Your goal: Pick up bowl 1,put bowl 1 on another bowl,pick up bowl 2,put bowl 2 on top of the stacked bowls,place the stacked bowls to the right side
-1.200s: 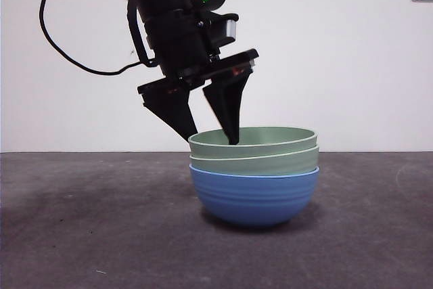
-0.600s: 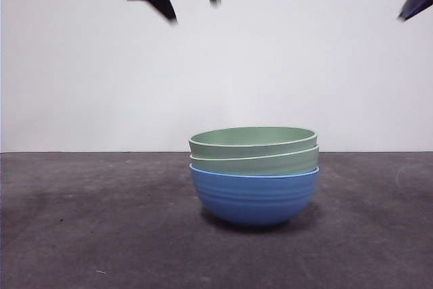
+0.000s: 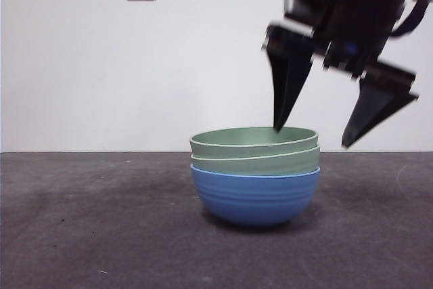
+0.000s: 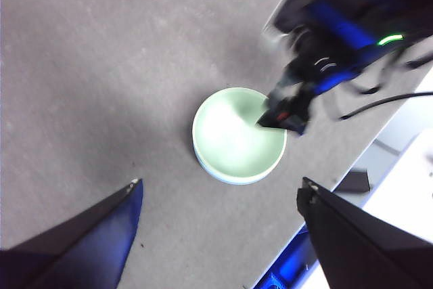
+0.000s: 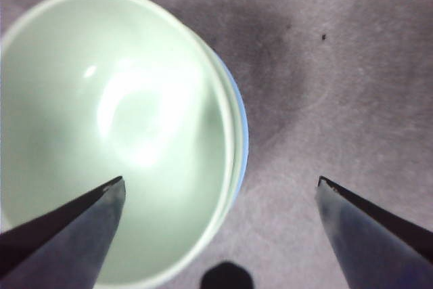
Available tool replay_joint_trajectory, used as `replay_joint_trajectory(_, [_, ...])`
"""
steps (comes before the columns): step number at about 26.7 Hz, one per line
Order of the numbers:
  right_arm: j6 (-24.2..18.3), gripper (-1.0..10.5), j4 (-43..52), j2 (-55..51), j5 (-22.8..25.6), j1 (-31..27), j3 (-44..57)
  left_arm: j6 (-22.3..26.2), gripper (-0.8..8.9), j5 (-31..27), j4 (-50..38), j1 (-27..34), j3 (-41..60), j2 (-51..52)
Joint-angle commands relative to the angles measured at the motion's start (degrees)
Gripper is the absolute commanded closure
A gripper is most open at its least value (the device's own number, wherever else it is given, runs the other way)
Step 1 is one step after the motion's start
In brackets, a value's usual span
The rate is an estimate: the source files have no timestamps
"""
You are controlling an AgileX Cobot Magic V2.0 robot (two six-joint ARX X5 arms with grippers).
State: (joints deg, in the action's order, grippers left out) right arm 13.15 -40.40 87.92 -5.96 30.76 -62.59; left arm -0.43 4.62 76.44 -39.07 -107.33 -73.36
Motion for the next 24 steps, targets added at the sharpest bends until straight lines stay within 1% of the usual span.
replay_joint_trajectory(1, [1.5, 4.7, 0.7, 2.4, -0.1, -0.2, 0.2, 0.5, 4.28, -0.2, 2.3, -0.1, 0.1, 1.0])
replay_joint_trajectory(5, [2.2, 4.9, 1.8, 4.8, -1.7, -0.3, 0.2, 0.3, 4.28, -0.1, 2.5, -0.1, 0.1, 2.2])
replay_joint_trajectory(7, [2.5, 5.5, 1.9, 5.7, -3.1, -0.3, 0.2, 0.0, 4.28, -0.1, 2.5, -0.1, 0.1, 2.3])
replay_joint_trajectory(8, [2.5, 5.8, 1.9, 6.0, -3.1, -0.3, 0.2, -0.2, 4.28, -0.1, 2.5, -0.1, 0.1, 2.3])
replay_joint_trajectory(12, [2.7, 5.9, 1.9, 7.0, -3.1, -0.4, 0.2, -0.9, 4.28, -0.1, 2.6, -0.1, 0.1, 2.3])
replay_joint_trajectory(14, [2.7, 6.5, 1.9, 7.3, -3.1, -0.4, 0.2, -0.9, 4.28, -0.1, 2.6, -0.1, 0.1, 2.3])
replay_joint_trajectory(15, [2.7, 7.0, 2.0, 7.3, -3.1, -0.4, 0.2, -0.9, 4.28, -0.1, 2.6, -0.1, 0.1, 2.3])
replay_joint_trajectory(18, [2.7, 8.1, 2.2, 7.3, -3.1, -0.4, 0.2, -1.0, 4.28, -0.1, 2.6, -0.1, 0.1, 2.3])
replay_joint_trajectory(19, [2.7, 8.3, 2.1, 7.3, -3.1, -0.4, 0.2, -1.1, 4.28, -0.1, 2.6, -0.1, 0.1, 2.3])
replay_joint_trajectory(23, [2.7, 8.4, 1.6, 7.3, -3.1, -0.4, 0.2, -1.1, 4.28, -0.1, 2.6, -0.1, 0.1, 2.3])
replay_joint_trajectory(24, [2.7, 8.7, 1.6, 7.3, -3.1, -0.4, 0.2, -1.1, 4.28, -0.1, 2.6, -0.2, 0.1, 2.3])
